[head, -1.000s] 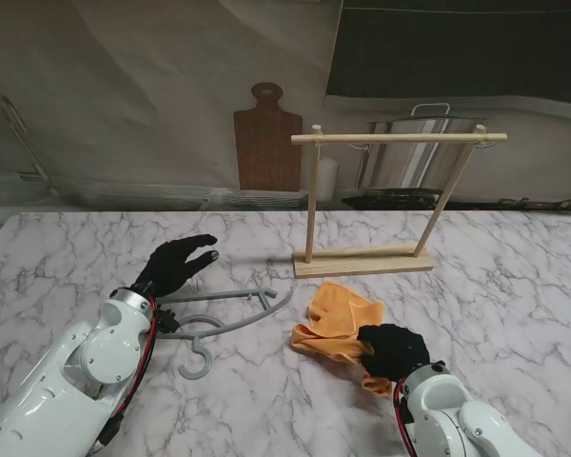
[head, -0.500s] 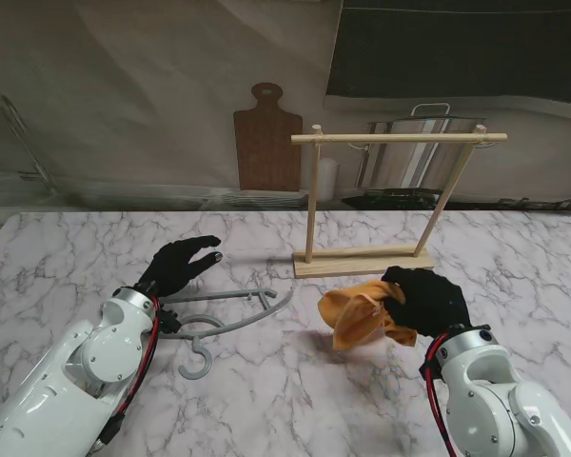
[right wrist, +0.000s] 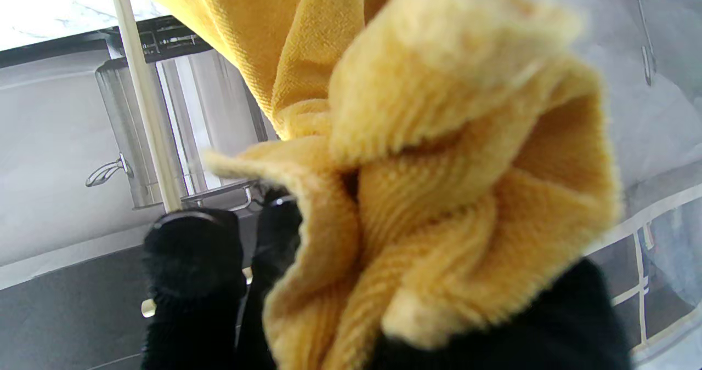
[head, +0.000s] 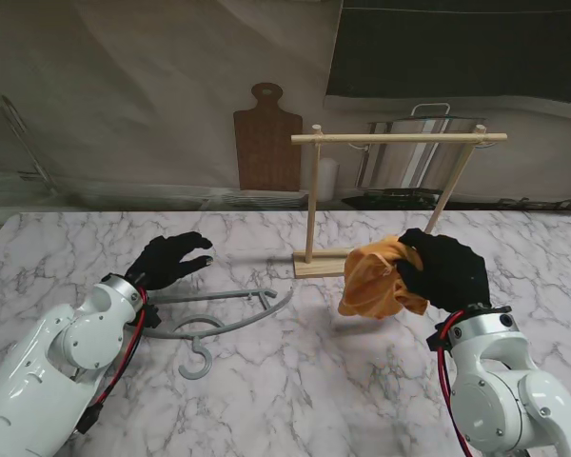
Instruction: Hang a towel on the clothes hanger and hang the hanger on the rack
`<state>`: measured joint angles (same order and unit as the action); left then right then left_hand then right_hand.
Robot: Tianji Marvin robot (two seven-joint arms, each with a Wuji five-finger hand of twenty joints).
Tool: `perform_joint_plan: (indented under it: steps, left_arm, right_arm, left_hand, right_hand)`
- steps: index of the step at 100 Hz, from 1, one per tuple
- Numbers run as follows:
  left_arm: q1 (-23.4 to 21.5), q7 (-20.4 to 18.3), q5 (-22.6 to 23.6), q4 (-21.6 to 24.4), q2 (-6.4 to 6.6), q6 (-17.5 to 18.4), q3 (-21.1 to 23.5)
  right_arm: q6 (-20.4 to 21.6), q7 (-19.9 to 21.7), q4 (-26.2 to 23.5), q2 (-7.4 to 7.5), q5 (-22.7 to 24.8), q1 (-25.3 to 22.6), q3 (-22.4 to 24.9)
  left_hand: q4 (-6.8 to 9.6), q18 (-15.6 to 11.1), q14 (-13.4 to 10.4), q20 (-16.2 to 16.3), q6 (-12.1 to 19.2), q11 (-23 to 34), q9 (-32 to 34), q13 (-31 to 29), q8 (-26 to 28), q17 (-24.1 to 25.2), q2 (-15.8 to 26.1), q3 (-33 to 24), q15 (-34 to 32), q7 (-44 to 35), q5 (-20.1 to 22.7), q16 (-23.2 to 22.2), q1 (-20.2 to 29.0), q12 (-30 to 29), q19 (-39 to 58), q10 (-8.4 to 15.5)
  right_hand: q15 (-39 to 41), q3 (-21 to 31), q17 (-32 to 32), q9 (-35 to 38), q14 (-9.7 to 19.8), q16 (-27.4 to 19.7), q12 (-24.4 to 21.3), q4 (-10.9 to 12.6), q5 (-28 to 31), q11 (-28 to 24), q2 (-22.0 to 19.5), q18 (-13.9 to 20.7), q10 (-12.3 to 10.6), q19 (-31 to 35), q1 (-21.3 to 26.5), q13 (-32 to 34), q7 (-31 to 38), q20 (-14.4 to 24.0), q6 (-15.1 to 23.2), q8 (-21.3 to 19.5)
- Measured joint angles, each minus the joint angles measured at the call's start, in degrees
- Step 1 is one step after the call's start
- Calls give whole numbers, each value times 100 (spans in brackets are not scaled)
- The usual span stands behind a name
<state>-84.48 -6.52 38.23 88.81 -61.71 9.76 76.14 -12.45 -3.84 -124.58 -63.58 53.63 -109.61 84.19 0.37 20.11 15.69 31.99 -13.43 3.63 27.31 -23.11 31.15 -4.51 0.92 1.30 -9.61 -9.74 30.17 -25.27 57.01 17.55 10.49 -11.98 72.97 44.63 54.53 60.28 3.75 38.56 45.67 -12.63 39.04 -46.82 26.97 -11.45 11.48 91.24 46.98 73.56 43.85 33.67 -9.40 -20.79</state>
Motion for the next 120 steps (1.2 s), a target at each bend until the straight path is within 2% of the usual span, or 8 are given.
perform_joint_plan:
  steps: [25, 42, 50, 56, 64, 80, 104, 120]
  left_arm:
    - [-118, -313, 741, -114, 100, 312, 403]
    - [-264, -506, 1052, -119, 181, 700, 772]
    - [-294, -621, 1209, -159, 231, 1068, 937]
    - [-294, -749, 1196, -206, 279, 1218, 1001]
    - [-294, -973, 1133, -261, 336, 1283, 1067]
    - [-296, -1217, 1126, -364, 428, 1434, 1122]
    - [-264, -1346, 1482, -546, 529, 1679, 993]
    - [-190, -1443, 1746, -643, 575, 1786, 832]
  right_arm:
    - [-93, -221, 109, -25, -75, -122, -15]
    - [-137, -375, 132, -53, -125, -171, -8]
    - [-188, -420, 137, -59, -131, -172, -24]
    - [-229, -427, 137, -61, -130, -172, -39]
    - [-265, -427, 137, -63, -118, -172, -57]
    - [-312, -439, 143, -65, -112, -167, -103]
    - [-382, -423, 165, -65, -118, -156, -158]
    - [-455, -420, 169, -66, -125, -157, -189]
  left_hand:
    - [0, -148, -75, -101, 78, -323, -1030, 429, -152, -129, 1, 0, 214, 100, -185, 350, -5, -704, 0, 68]
    - [0, -661, -99, -454, 165, -486, -1994, 965, -797, -64, 68, 52, 348, 704, -1317, 643, -378, -1277, 0, 52]
    - [0, -1044, -177, -682, 114, -508, -2117, 1253, -1224, -47, 70, 37, 412, 933, -1898, 766, -1096, -1555, 1, 48]
    - [0, -1198, -234, -836, 53, -508, -2119, 1407, -1625, 18, 53, 38, 474, 1018, -2042, 878, -1509, -1580, 3, 48]
    - [0, -1395, -374, -1087, -7, -508, -2119, 1595, -2289, 152, -209, 9, 557, 1085, -2059, 1036, -1962, -1613, 3, 52]
    - [-19, -1535, -582, -1312, -39, -508, -2119, 1828, -3004, 295, -821, 2, 719, 1169, -2100, 1388, -2172, -1618, 3, 65]
    - [-55, -1540, -586, -1367, -56, -508, -2119, 1837, -3071, 297, -1466, -1, 723, 1186, -2100, 1457, -2164, -1621, 3, 66]
    - [-56, -1587, -587, -1386, -391, -508, -2119, 1837, -3075, 297, -1585, -2, 704, 1186, -2100, 1465, -1938, -1621, 3, 35]
  right_hand:
    - [61, -45, 0, 60, 1, 6, -1, 0, 2, -29, -37, -1, -4, 53, 1, 54, 41, 0, 0, 61]
    - [90, -72, 0, 61, 1, 7, -1, 1, 2, -51, -38, -2, -8, 58, 2, 56, 44, 0, 1, 65]
    - [91, -79, 0, 61, 1, 7, -1, 1, 2, -55, -40, -5, -9, 58, 3, 56, 44, 0, 1, 68]
    - [103, -80, 0, 61, 1, 7, -1, 1, 2, -58, -40, -7, -9, 58, 3, 57, 44, 0, 1, 68]
    - [121, -82, 0, 61, 1, 7, -1, 1, 2, -66, -42, -8, -9, 58, 4, 57, 44, 0, 1, 68]
    - [129, -83, 0, 61, 1, 8, -1, 1, 2, -73, -42, -10, -10, 58, 4, 57, 44, 0, 1, 78]
    - [133, -96, 0, 62, 1, 8, -1, 1, 2, -80, -87, -11, -12, 59, 4, 58, 46, 0, 1, 125]
    - [135, -114, -2, 62, 1, 10, -1, 2, 2, -88, -89, -12, -23, 59, 4, 58, 46, 0, 1, 127]
